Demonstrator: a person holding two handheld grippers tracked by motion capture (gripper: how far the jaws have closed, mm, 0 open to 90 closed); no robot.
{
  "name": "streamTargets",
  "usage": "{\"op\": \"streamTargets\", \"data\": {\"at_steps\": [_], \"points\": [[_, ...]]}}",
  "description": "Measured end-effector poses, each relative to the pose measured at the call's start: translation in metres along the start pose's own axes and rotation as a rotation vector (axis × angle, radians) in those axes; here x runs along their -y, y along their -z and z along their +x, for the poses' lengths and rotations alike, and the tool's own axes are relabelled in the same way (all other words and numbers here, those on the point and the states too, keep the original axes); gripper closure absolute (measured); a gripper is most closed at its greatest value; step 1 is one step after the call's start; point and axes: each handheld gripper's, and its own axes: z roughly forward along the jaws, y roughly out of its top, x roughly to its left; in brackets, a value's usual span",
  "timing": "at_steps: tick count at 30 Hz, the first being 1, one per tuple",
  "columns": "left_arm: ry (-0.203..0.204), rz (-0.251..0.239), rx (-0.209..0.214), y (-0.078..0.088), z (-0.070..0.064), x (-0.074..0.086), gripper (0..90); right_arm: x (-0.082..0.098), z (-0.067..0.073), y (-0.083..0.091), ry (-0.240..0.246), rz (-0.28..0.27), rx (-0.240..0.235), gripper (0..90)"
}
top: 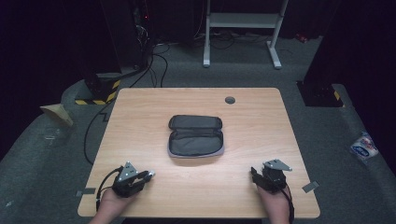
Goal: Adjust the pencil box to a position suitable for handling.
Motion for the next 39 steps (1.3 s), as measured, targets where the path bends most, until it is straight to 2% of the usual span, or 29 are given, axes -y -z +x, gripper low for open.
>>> {"op": "streamTargets", "data": {"at_steps": [3,7,9,13,15,18,24,30,39], "points": [[0.051,-0.009,-0.042,0.000,0.011,0.001,72.2,0.000,0.000,0.000,0.001,0.000,-0.002,42.2],[0.058,0.000,-0.108,0.000,0.017,0.002,71.1,0.000,0.000,0.000,0.003,-0.001,-0.004,42.3],[0.075,0.001,-0.117,0.000,0.018,0.002,67.4,0.000,-0.001,0.000,0.007,-0.001,-0.007,42.3],[0.083,0.003,-0.135,-0.001,0.017,0.002,57.0,0.000,-0.001,0.000,0.008,-0.002,-0.008,42.2],[0.088,0.006,-0.135,-0.002,0.018,0.002,51.4,0.000,-0.001,0.000,0.008,-0.001,-0.011,42.2],[0.085,0.008,-0.128,-0.003,0.017,0.001,47.4,0.000,-0.001,-0.001,0.010,-0.001,-0.014,42.2],[0.079,0.001,-0.125,-0.001,0.015,0.002,60.4,0.000,-0.001,-0.001,0.011,-0.001,-0.014,42.2],[0.089,-0.001,-0.128,-0.001,0.016,0.002,69.1,0.000,-0.001,-0.001,0.011,-0.001,-0.013,42.2],[0.085,-0.002,-0.133,-0.001,0.016,0.002,72.5,0.000,-0.001,-0.001,0.011,-0.001,-0.013,42.2]]}}
